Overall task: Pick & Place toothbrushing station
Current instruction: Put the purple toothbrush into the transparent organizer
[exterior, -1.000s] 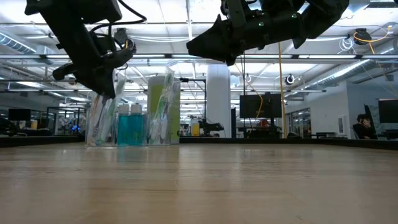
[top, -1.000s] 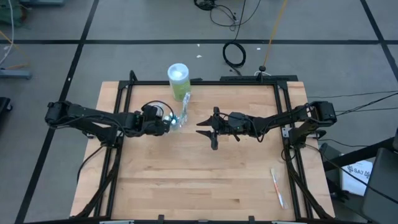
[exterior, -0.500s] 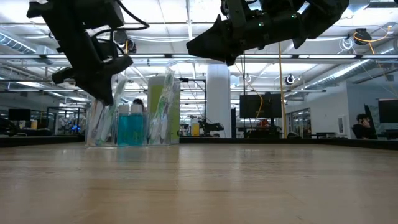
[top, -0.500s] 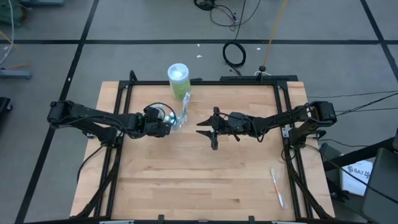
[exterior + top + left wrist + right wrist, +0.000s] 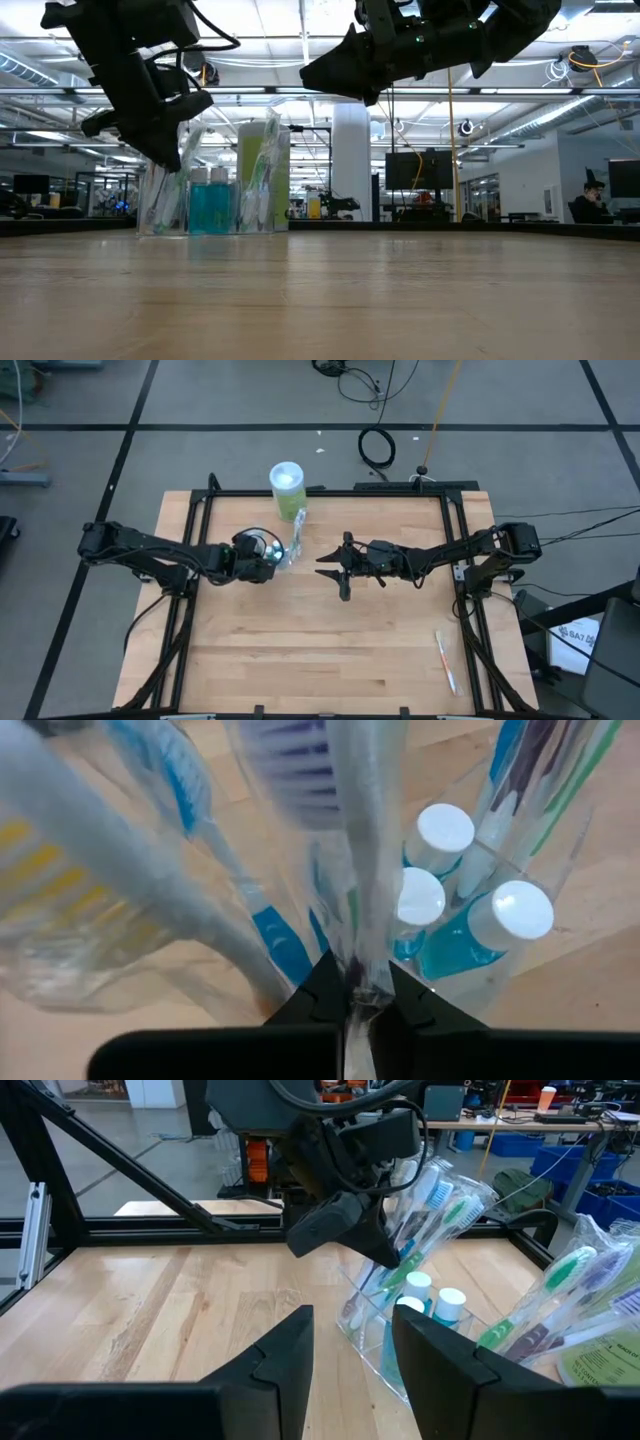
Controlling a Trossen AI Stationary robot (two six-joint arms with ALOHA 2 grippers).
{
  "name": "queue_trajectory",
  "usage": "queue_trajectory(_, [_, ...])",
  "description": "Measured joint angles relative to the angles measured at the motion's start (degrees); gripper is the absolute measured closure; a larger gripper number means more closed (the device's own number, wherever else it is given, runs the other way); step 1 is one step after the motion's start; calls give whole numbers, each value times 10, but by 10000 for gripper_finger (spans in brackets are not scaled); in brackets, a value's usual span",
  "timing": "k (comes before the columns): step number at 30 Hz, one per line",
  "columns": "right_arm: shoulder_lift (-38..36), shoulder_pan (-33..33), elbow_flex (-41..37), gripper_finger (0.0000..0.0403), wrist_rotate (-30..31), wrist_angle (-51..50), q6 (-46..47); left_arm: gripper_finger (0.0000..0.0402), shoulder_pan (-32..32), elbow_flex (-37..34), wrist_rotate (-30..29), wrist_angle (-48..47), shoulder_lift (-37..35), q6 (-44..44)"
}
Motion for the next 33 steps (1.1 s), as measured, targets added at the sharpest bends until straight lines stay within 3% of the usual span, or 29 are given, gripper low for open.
queue_trajectory(7, [0, 0, 0, 273, 0, 0, 0, 356, -6, 0, 14, 0, 0, -14])
queue_trajectory(19, [0, 0, 0, 271, -1, -3, 0, 371, -5, 0, 29, 1, 0, 15])
queue_trajectory(33, [0, 16, 0, 207, 0, -39, 7, 279, -1, 0, 47, 2, 0, 52])
